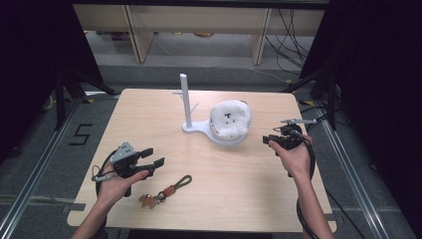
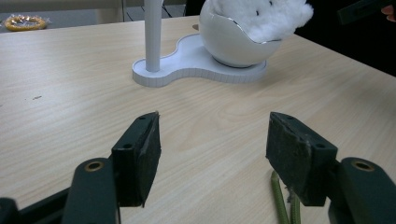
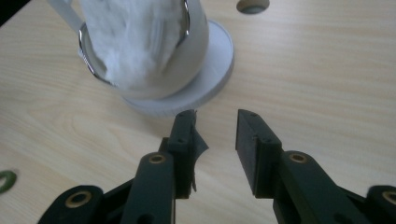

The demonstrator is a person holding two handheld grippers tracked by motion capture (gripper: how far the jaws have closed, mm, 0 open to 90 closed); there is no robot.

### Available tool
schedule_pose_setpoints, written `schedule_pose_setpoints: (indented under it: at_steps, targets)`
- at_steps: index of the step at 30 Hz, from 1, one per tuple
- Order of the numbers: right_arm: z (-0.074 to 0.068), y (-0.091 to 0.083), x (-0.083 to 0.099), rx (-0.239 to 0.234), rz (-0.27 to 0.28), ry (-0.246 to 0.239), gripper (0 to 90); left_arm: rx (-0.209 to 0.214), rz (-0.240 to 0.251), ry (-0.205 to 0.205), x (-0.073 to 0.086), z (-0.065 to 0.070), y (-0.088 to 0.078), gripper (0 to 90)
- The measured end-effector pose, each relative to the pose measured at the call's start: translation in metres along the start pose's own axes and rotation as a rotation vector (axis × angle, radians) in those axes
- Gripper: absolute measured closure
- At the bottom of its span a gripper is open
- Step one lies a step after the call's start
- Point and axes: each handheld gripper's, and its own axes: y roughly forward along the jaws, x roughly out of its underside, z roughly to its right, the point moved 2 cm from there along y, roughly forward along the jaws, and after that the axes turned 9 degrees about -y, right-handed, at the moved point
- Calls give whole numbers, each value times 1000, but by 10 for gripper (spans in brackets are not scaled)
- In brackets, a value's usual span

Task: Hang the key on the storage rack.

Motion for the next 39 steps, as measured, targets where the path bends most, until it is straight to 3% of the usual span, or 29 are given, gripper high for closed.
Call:
schedule_pose_setpoints:
  at_steps: [5,8,13,15,21,22,26,29,30,31,32,33,36,37,39]
  targets:
    - [-3,2,24,13,-57,29,679,5,-48,21,-2,3,0,352]
    - [-5,6,43,12,-47,39,662,9,-62,23,-3,5,1,351]
    - [-8,8,60,17,-13,51,651,24,-90,38,-4,8,-2,349]
    - [-9,8,65,19,2,54,650,18,-108,48,-4,8,-5,348]
    - [-12,8,71,44,-27,43,643,15,-151,71,-4,10,-9,351]
    - [-13,7,72,24,-25,34,643,20,-158,76,-4,10,-9,354]
    - [-14,7,71,28,-34,42,641,27,-210,112,-5,14,-7,365]
    - [-14,7,72,29,-40,43,641,35,-257,147,-7,18,-5,385]
    - [-14,7,72,31,-42,43,641,41,-290,167,-8,18,-5,393]
    - [-14,6,72,24,-43,41,640,50,-314,162,-8,20,-3,399]
    - [-15,6,72,17,-57,66,640,63,-357,182,-8,21,-1,405]
    - [-13,7,72,17,-46,45,639,68,-378,196,-8,22,-1,420]
    - [-14,7,72,16,-47,47,637,95,-488,229,-8,26,2,439]
    - [-13,8,73,20,-41,24,636,101,-503,223,-7,28,3,445]
    - [-14,9,72,16,-45,40,634,113,-574,274,-9,29,2,459]
